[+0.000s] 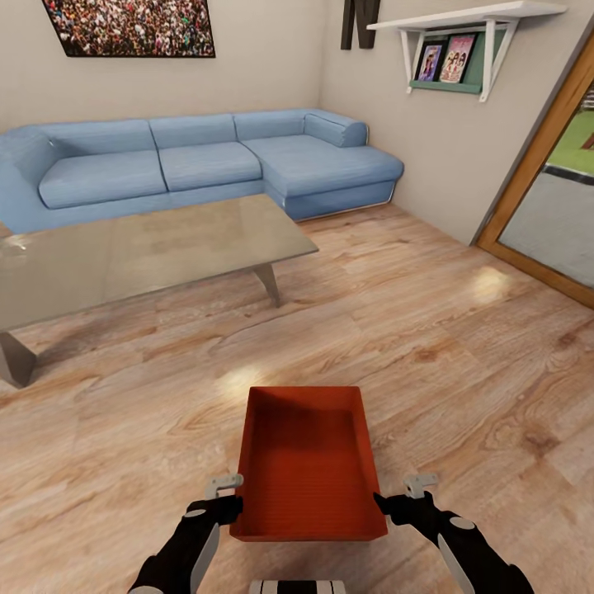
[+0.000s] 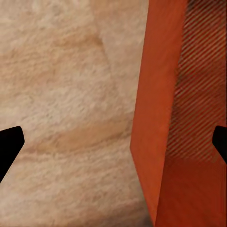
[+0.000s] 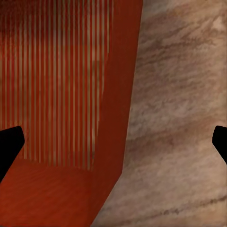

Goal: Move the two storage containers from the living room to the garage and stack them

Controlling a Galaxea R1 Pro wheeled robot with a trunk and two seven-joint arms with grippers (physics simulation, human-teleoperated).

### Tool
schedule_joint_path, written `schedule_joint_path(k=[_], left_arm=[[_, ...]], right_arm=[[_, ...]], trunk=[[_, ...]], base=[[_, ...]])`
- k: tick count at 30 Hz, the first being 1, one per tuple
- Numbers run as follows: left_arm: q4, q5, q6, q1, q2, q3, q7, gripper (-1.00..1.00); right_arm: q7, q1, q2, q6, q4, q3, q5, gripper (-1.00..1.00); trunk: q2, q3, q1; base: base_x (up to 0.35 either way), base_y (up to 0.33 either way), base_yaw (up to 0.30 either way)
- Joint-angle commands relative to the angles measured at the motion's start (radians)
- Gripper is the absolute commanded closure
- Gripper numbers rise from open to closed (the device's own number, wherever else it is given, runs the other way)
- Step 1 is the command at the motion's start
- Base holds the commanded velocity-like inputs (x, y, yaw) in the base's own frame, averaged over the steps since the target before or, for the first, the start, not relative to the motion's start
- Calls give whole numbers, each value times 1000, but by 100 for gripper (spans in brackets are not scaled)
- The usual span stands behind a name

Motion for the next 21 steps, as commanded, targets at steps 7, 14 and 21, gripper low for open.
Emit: schedule_joint_path(k=[7,14,21], left_arm=[[0,-8,6,0,-4,6,-3,-100],[1,-8,6,0,-3,6,-3,-100],[3,-16,9,1,-9,-16,-1,-100]], right_arm=[[3,0,0,6,-1,1,-3,-100],[3,0,-1,6,-1,2,-4,-100],[1,0,25,-1,13,0,-1,-100]], trunk=[[0,-1,0],[0,-1,0],[0,-1,0]], base=[[87,0,0],[5,0,0],[0,0,0]])
